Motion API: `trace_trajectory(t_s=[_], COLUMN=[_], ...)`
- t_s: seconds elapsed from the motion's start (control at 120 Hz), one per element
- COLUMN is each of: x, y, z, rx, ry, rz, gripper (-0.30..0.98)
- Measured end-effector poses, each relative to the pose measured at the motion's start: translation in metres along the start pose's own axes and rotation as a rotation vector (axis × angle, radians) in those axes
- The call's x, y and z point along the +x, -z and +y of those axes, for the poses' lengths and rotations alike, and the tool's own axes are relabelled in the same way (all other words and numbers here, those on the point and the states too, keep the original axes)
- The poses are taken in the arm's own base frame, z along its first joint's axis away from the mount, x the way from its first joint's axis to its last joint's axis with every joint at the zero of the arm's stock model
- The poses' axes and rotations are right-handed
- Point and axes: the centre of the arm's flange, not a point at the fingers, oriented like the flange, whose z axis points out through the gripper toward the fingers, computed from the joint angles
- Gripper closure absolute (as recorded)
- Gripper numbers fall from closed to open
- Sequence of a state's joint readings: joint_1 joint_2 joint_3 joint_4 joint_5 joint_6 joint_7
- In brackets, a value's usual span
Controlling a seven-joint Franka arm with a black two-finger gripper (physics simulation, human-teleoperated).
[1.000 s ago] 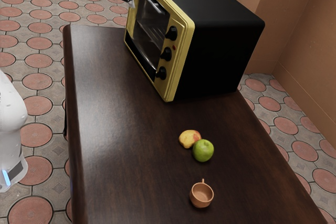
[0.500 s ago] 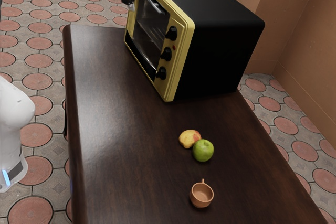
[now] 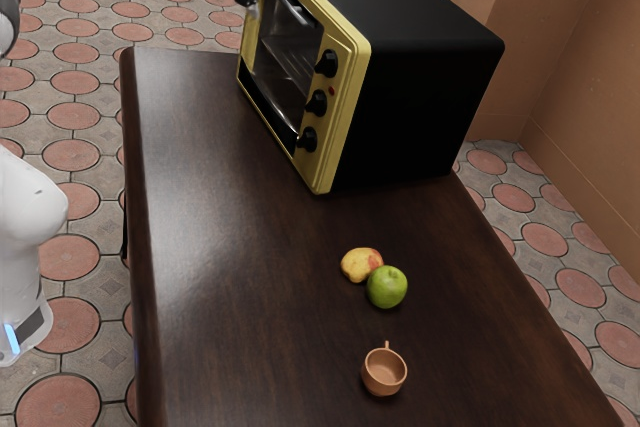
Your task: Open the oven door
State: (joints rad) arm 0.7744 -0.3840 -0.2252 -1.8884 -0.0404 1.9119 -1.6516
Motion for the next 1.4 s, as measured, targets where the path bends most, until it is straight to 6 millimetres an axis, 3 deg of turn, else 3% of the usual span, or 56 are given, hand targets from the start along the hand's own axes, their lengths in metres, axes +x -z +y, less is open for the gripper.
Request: trace_trajectory(t_s=[0.167,0.633,1.108,1.4], x=[0.006,0.02,0.034,0.048], y=[-0.002,-0.026,-0.017,-0.023], z=[0.006,-0.002,-0.05,-0.063], rx=[-0.012,0.026,0.008,0.017], ry=[0.001,0.02,0.057,0.089], rz=[-0.004,-0.025,-0.011,-0.016], gripper=[0.0,0.0,0.0,0.01])
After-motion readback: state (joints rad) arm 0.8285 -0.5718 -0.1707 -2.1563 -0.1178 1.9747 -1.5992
